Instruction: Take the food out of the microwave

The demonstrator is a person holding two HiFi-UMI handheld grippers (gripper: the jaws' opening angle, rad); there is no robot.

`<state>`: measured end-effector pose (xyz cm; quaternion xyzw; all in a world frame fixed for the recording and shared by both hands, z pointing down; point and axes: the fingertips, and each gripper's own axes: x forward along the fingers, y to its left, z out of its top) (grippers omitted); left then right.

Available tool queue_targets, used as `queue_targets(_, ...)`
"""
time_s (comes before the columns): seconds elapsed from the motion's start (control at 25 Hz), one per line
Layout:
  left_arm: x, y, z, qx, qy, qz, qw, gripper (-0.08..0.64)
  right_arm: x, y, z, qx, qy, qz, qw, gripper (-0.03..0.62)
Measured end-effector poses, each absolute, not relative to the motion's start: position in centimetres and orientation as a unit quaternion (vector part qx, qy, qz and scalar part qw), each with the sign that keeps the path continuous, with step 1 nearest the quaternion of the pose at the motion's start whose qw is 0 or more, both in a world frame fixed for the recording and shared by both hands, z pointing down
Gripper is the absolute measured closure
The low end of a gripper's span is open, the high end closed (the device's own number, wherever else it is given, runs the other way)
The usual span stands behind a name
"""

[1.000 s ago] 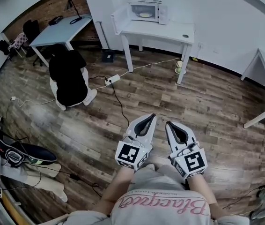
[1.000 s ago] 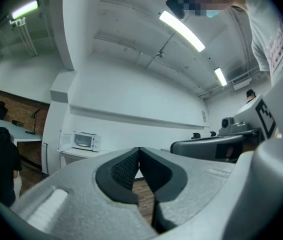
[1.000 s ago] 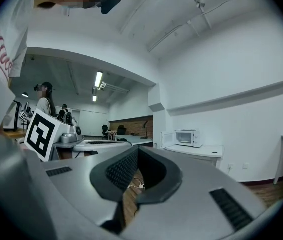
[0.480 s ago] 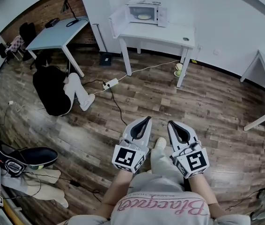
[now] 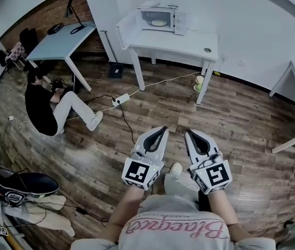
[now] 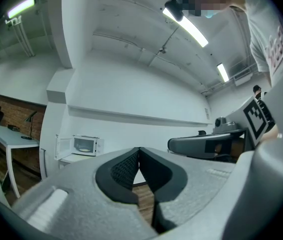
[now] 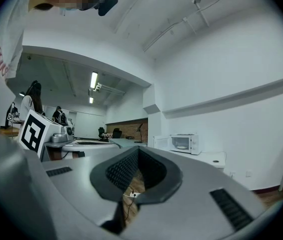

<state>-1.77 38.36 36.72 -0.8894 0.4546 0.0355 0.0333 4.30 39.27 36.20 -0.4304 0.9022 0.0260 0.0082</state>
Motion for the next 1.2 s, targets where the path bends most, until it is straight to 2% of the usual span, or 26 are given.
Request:
queue_targets(0.52, 1.0, 22.2, 33.1, -0.888, 0.454, 0.037, 0.059, 0.552, 6.2, 23.9, 32.9, -0.417, 0.907, 0.061, 0.007, 0.583)
queue_targets(1.2, 1.2, 12.6, 34.3, -0.885, 0.462, 0.041, 0.037, 0.552, 7.7, 14.4, 34.7, -0.434, 0.900, 0.032, -0.005, 0.583)
